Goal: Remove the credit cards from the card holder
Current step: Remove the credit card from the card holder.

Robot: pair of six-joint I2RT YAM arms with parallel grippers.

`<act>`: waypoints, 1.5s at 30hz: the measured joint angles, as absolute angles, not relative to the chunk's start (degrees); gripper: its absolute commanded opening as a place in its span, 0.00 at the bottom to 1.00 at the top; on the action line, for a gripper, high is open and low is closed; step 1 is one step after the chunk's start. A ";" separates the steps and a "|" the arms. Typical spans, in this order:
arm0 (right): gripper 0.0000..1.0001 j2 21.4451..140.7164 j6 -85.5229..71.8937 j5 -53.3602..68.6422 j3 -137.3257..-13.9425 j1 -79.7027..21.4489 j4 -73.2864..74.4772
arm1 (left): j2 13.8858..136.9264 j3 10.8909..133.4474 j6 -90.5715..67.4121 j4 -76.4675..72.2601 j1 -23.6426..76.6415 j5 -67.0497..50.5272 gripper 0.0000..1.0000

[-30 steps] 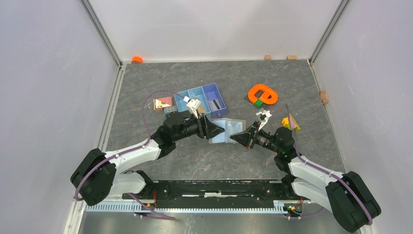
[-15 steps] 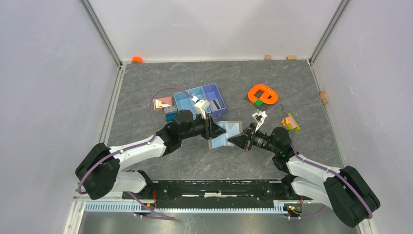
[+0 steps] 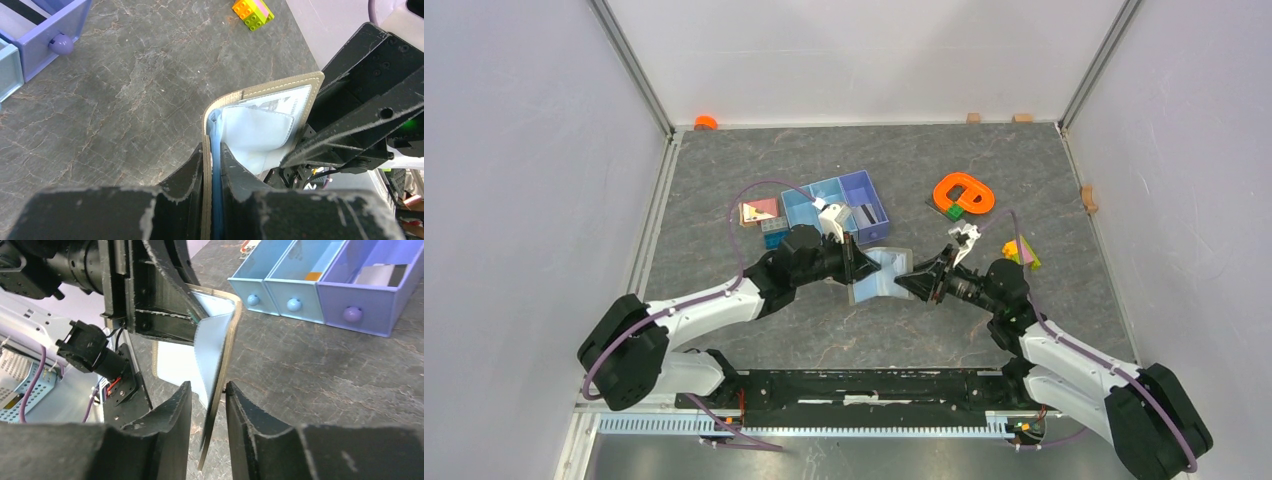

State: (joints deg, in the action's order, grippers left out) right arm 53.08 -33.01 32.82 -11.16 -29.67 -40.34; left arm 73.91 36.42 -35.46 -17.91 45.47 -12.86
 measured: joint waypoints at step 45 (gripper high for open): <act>0.00 52.05 -32.10 24.16 -11.14 -25.74 -31.07 | 65.08 35.24 -33.23 -9.37 49.39 5.93 0.94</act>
